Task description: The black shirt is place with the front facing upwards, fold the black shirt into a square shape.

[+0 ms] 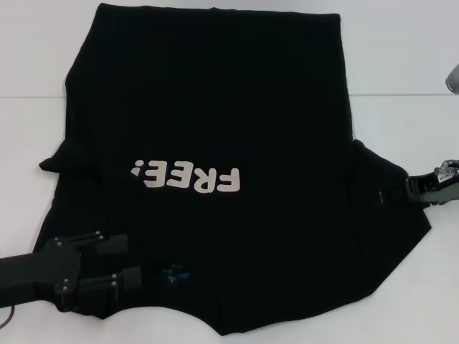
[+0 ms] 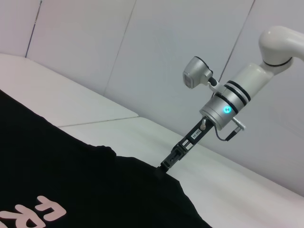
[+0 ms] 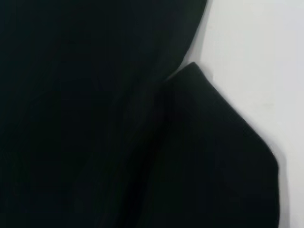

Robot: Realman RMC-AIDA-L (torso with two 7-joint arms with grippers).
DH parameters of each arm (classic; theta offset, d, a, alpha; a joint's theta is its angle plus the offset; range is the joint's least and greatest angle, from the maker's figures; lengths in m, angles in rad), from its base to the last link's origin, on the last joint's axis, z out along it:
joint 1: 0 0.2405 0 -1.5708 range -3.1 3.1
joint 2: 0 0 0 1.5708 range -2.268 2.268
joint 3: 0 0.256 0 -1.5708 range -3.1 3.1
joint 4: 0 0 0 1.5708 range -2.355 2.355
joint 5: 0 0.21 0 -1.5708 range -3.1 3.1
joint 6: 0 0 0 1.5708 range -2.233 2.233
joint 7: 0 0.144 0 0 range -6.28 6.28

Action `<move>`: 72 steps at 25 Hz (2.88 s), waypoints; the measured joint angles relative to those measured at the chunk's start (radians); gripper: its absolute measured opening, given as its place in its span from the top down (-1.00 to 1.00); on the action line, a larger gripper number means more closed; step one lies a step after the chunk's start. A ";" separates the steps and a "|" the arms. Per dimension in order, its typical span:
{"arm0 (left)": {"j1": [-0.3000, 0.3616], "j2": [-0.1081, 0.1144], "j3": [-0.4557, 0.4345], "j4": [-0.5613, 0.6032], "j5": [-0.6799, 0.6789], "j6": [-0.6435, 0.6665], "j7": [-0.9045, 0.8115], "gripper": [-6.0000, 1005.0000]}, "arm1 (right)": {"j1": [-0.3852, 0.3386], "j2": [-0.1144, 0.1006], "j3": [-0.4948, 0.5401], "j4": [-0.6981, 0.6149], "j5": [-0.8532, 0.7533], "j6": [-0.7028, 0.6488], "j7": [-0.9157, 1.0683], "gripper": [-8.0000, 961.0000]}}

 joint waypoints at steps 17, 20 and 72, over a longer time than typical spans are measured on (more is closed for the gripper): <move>-0.001 0.000 0.000 0.000 -0.004 -0.005 -0.001 -0.46 | 0.009 -0.001 -0.018 -0.009 0.038 -0.043 -0.040 -0.71; -0.001 0.000 0.000 0.000 -0.005 -0.002 -0.003 -0.46 | 0.013 0.000 -0.039 -0.010 0.023 -0.044 -0.035 -0.61; -0.003 0.007 -0.003 0.000 -0.003 0.000 -0.030 -0.46 | -0.017 0.022 -0.050 -0.160 0.358 -0.198 -0.285 0.93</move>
